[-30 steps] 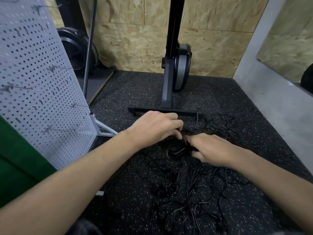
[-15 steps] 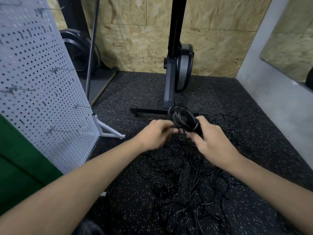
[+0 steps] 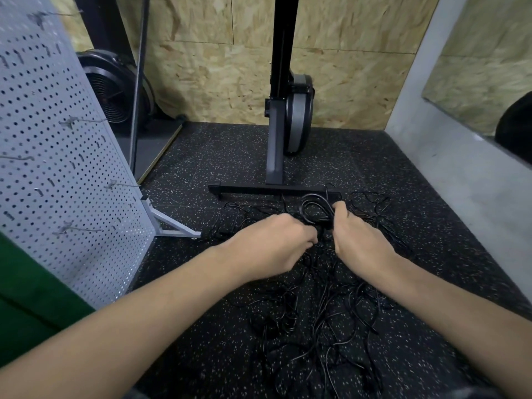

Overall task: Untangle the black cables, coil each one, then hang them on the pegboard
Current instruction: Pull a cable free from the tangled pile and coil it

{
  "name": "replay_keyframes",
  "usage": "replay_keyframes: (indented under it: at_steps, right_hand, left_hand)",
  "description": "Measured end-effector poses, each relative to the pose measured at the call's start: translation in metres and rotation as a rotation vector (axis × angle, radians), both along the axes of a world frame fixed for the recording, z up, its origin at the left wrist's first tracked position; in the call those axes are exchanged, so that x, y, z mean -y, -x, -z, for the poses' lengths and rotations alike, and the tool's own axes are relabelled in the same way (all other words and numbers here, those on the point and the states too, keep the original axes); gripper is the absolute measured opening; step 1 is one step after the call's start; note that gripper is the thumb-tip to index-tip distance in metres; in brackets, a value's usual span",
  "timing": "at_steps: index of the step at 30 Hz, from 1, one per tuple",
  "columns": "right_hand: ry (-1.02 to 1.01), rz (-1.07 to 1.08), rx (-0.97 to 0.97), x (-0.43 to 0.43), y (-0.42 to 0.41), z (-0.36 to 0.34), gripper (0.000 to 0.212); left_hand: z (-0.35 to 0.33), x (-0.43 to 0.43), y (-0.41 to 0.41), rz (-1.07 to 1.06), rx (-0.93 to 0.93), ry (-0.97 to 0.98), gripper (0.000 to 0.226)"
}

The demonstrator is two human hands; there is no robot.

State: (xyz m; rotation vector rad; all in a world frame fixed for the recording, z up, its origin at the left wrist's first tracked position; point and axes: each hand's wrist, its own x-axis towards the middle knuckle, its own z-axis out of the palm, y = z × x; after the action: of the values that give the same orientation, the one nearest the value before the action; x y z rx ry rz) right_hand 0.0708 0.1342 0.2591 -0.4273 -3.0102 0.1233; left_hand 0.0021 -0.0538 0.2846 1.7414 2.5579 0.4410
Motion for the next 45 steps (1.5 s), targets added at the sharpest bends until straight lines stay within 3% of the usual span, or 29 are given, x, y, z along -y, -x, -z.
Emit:
replay_keyframes:
  at_steps: [4,10,13,17,19,23,25,27,29,34,37,40,43,45]
  right_hand:
    - [-0.042,-0.058,0.033,0.009,0.001,-0.003,0.03]
    - [0.01,-0.041,-0.022,0.01,0.0,-0.009,0.027]
    - [-0.009,-0.044,-0.028,0.012,-0.002,-0.009,0.028]
    - [-0.009,-0.184,0.041,0.018,-0.002,-0.007,0.037]
    - [-0.045,-0.273,0.073,0.019,-0.001,-0.007,0.049]
    - [0.01,-0.407,0.113,0.023,-0.008,-0.017,0.05]
    - [0.007,-0.442,0.152,0.028,-0.014,-0.025,0.073]
    - [0.0,-0.47,0.144,0.032,-0.017,-0.03,0.084]
    - [-0.013,-0.516,0.102,0.035,-0.017,-0.034,0.081]
    - [-0.084,-0.606,0.015,0.038,-0.018,-0.031,0.081]
    - [0.009,-0.549,-0.008,0.032,-0.018,-0.028,0.082]
    - [0.087,-0.533,-0.032,0.03,-0.017,-0.025,0.077]
    - [0.101,-0.542,-0.037,0.03,-0.016,-0.023,0.08]
    - [0.117,-0.543,-0.048,0.028,-0.016,-0.022,0.077]
  left_hand:
    - [-0.023,0.012,-0.003,-0.03,0.266,-0.247,0.01]
    - [-0.019,0.012,0.007,-0.079,0.795,-0.528,0.013]
    - [-0.013,0.012,0.013,-0.123,0.789,-0.569,0.018]
    - [-0.008,0.008,0.013,-0.166,0.53,-0.538,0.034]
    - [-0.01,0.007,0.014,-0.21,0.579,-0.597,0.028]
    - [-0.009,0.011,0.027,-0.297,0.771,-0.717,0.026]
    - [-0.01,0.013,0.031,-0.352,0.824,-0.752,0.033]
    - [-0.012,0.016,0.033,-0.399,0.809,-0.719,0.032]
    - [-0.012,0.02,0.035,-0.449,0.837,-0.644,0.036]
    - [-0.004,0.022,0.038,-0.665,1.299,-0.302,0.042]
    - [0.003,0.023,0.04,-0.683,1.442,-0.263,0.035]
    - [0.009,0.02,0.041,-0.678,1.411,-0.425,0.027]
    - [0.009,0.023,0.04,-0.618,1.184,-0.491,0.018]
    - [0.006,0.028,0.039,-0.553,0.993,-0.43,0.033]
